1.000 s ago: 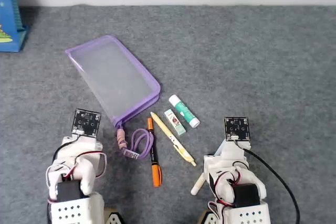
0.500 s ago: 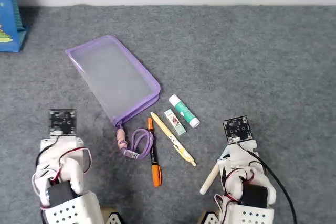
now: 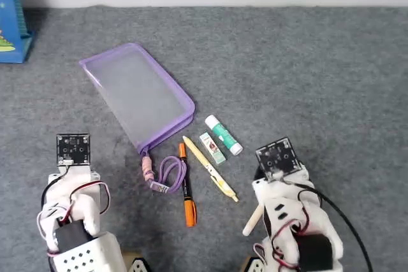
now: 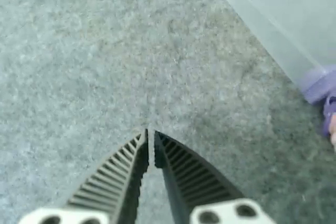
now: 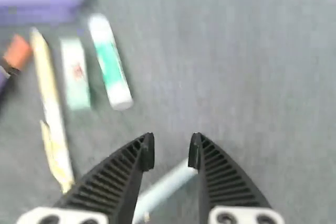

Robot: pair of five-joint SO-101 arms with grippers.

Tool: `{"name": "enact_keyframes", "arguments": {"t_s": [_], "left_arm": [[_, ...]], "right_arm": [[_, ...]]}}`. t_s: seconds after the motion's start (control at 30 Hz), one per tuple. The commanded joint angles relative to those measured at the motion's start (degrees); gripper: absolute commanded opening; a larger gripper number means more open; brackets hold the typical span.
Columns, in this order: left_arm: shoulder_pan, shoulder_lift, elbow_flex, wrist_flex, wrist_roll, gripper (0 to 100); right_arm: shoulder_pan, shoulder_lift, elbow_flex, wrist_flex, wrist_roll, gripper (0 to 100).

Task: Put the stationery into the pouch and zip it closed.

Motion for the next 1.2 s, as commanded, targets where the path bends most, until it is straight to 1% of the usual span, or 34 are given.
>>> {"name": "enact_keyframes", "arguments": {"t_s": [0.0,0.1,0.33,0.43,0.53,0.73,0.8,0.93,1.0,1.17], "left_arm": [[-3.2,-0.6,-3.6,-0.1,0.7,2],[-4.9,-0.6,-3.6,-0.2,0.7,2],[-4.8,-0.6,-3.5,-0.2,0.7,2],[-4.8,-0.6,-3.4,-0.1,0.7,2],[-4.8,-0.6,-3.4,-0.1,0.7,2],[-4.7,-0.6,-2.9,-0.2,0.7,2],[-4.7,-0.6,-2.9,-0.2,0.7,2],[-4.7,-0.6,-2.9,-0.2,0.7,2],[-4.7,-0.6,-2.9,-0.2,0.7,2],[-4.7,-0.6,-2.9,-0.2,0.7,2]], "right_arm": [[-6.5,9.5,-9.4,-0.9,-1.1,7.7],[-11.2,21.8,-14.1,-3.7,-1.5,6.9],[-22.4,47.3,-22.2,-13.7,-6.5,6.5],[-27.2,54.7,-23.4,-19.8,-7.9,6.8],[-31.0,61.2,-23.4,-28.2,-9.6,6.9],[-34.6,71.4,-23.4,-41.0,-14.0,7.2],[-35.8,74.3,-23.4,-44.4,-15.1,11.4],[-38.1,79.3,-23.4,-49.1,-20.0,24.7],[-39.6,81.5,-24.0,-50.5,-21.0,26.3],[-42.3,86.5,-28.8,-50.6,-21.3,26.2]]}}
